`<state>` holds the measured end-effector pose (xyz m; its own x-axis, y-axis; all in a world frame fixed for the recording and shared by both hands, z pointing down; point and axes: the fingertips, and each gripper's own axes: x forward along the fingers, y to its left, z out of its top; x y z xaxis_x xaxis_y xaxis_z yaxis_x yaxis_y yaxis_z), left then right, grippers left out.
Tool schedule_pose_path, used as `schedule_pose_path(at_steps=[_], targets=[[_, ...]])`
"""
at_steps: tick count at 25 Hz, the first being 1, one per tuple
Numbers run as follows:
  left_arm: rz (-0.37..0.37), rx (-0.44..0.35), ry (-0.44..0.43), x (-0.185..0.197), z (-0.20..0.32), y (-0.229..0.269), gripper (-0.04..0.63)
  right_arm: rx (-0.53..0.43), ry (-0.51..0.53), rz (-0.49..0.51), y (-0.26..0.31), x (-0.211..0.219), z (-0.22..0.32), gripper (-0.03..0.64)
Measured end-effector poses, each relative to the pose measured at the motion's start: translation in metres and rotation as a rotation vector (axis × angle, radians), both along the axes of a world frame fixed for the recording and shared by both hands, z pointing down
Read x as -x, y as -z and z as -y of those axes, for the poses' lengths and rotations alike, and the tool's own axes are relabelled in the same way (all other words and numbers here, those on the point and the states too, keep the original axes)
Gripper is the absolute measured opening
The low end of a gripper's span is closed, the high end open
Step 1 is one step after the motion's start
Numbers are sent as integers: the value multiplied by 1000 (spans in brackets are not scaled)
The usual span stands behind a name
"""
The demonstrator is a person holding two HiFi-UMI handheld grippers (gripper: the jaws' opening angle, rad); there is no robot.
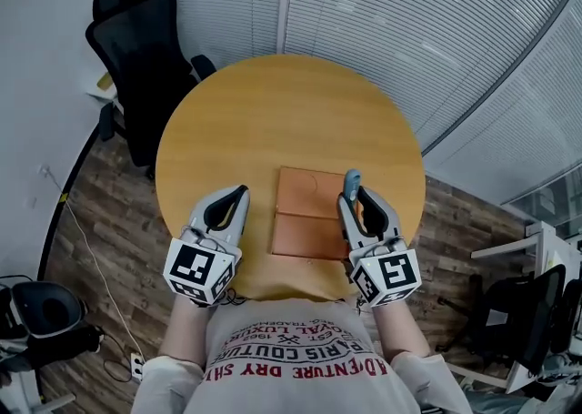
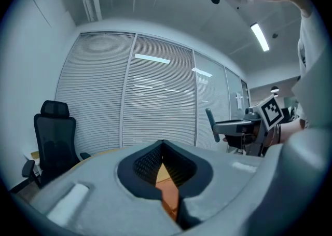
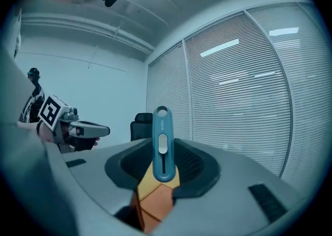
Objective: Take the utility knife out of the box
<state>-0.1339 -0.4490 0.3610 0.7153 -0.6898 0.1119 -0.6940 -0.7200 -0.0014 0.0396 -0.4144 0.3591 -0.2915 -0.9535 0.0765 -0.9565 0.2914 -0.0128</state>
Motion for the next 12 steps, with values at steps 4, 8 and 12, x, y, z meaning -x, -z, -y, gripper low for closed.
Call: schedule_pose_path(at_steps=[4, 8, 12], targets=[[0, 7, 8, 9, 4, 0, -5, 6, 11, -12, -1, 12, 2, 133], [7, 6, 3, 12, 6, -1, -5, 24, -1, -23, -5, 16, 6, 133], [5, 5, -7, 11, 8, 0, -5, 41, -7, -31, -9, 18, 7, 133]])
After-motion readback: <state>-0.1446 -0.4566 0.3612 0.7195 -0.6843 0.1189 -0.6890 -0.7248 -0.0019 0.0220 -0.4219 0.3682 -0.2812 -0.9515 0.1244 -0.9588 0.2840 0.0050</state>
